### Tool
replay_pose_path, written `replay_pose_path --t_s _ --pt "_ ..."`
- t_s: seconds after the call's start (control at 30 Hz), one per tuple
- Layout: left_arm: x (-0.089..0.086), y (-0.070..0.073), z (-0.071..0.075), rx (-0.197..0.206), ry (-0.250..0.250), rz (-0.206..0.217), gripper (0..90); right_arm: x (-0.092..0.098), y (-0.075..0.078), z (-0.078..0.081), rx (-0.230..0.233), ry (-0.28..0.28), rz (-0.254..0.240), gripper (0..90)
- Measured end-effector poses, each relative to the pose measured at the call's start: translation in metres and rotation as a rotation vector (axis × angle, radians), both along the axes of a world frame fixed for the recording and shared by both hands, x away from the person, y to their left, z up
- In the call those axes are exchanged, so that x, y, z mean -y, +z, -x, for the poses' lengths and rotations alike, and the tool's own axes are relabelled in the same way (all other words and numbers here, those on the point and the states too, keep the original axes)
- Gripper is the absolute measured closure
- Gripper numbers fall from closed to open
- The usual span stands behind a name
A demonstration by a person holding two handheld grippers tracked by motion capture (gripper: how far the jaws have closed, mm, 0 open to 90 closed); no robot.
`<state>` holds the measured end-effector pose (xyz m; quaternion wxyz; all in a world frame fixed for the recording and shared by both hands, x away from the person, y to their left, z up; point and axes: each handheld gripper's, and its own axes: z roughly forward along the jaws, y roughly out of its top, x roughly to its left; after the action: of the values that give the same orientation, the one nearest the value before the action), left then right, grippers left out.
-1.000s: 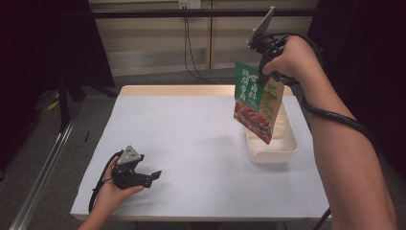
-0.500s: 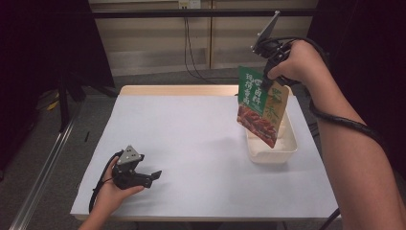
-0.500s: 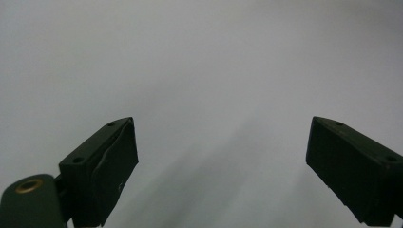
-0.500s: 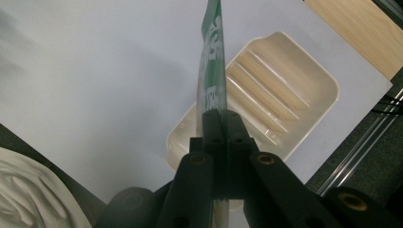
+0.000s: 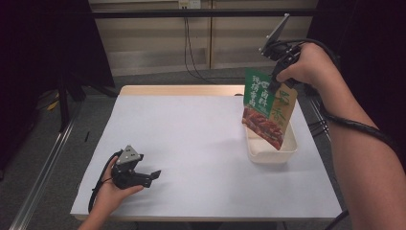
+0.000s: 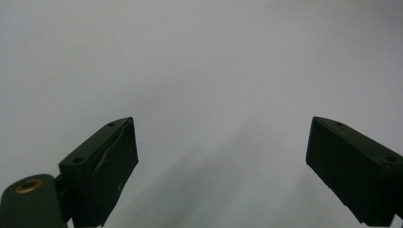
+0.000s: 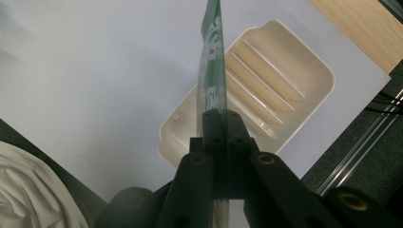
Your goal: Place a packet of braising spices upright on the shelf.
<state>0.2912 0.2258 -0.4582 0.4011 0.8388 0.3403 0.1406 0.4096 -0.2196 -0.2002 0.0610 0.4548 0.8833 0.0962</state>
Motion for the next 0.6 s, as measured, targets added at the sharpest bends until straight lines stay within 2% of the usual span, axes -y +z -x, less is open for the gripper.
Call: replay_pose_path --t_s 0.1,0.17,0.43,0.6 --pt "0.001 -0.001 0.0 -0.004 0.006 0.02 9.9 0.005 -0.002 0.001 0.003 -0.001 -0.001 90.0" --pt "0.0 0.0 0.0 0.001 0.001 0.009 9.9 0.007 -0.003 0.002 -0.008 -0.012 0.006 90.0" --pt "0.0 0.0 0.0 -0.002 0.006 0.012 9.9 0.017 -0.007 0.006 -0.026 -0.02 -0.014 90.0" --pt "0.0 0.0 0.001 0.0 0.009 0.009 9.9 0.022 -0.007 0.008 -0.019 -0.02 -0.021 90.0"
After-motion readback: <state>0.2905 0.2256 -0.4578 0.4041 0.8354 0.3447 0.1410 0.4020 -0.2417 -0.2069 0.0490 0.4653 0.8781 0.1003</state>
